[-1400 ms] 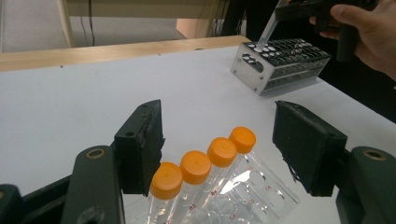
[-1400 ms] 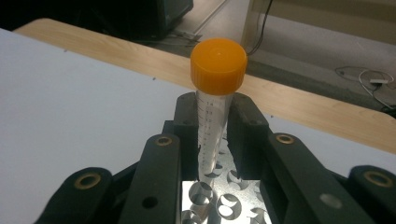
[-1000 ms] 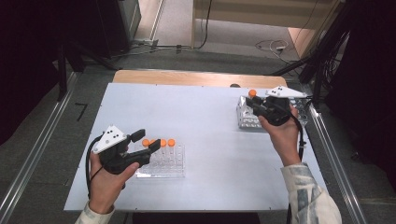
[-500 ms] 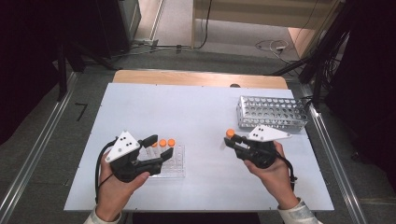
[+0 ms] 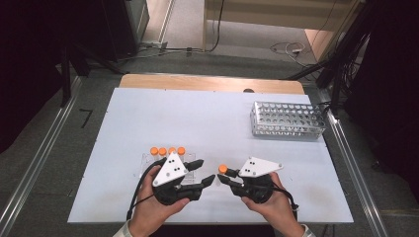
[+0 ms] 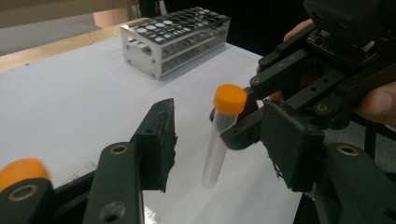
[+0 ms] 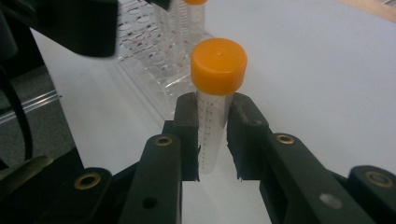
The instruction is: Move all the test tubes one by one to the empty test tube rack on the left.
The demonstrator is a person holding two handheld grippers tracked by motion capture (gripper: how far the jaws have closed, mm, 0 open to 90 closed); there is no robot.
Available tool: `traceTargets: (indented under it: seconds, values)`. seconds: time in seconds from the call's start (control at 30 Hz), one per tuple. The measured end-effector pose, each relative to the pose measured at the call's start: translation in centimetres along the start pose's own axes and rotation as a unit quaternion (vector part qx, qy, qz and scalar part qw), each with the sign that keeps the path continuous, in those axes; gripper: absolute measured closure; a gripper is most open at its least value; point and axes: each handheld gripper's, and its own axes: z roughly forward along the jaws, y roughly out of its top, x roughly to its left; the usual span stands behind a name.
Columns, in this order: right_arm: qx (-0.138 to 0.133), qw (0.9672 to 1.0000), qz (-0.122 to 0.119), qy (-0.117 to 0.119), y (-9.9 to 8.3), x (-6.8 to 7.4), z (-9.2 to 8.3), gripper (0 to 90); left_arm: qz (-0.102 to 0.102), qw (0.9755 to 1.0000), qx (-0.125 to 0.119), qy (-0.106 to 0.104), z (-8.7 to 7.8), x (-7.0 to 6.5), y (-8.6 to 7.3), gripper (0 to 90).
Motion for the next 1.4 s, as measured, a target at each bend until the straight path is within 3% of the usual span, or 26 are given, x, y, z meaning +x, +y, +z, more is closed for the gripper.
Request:
traceTargets:
  seconds: [0.3,0.6,1.03,1.27,1.4]
  values:
    - [0.005,0.9998,-0.009,0.018,-0.1,0.9,0.6,72.5,0.003,0.9999,0.011,-0.012,1.6,-0.2,-0.4,57.3]
    - [0.006,0.9997,-0.010,0.021,-0.1,1.1,0.8,72.5,-0.002,0.9997,0.018,-0.015,1.9,-0.1,-0.7,67.7]
    - [0.003,0.9997,-0.007,0.024,-0.2,1.2,0.9,71.9,0.003,0.9999,0.010,-0.010,1.7,-0.3,-0.7,70.5]
    - [-0.007,0.9997,0.004,0.025,-0.1,1.1,0.4,47.7,-0.009,0.9998,-0.006,-0.016,0.7,-0.2,-0.3,70.7]
    - [-0.012,0.9994,0.020,0.024,-0.6,0.5,0.0,41.1,-0.022,0.9995,-0.013,-0.018,-0.6,0.2,0.3,70.7]
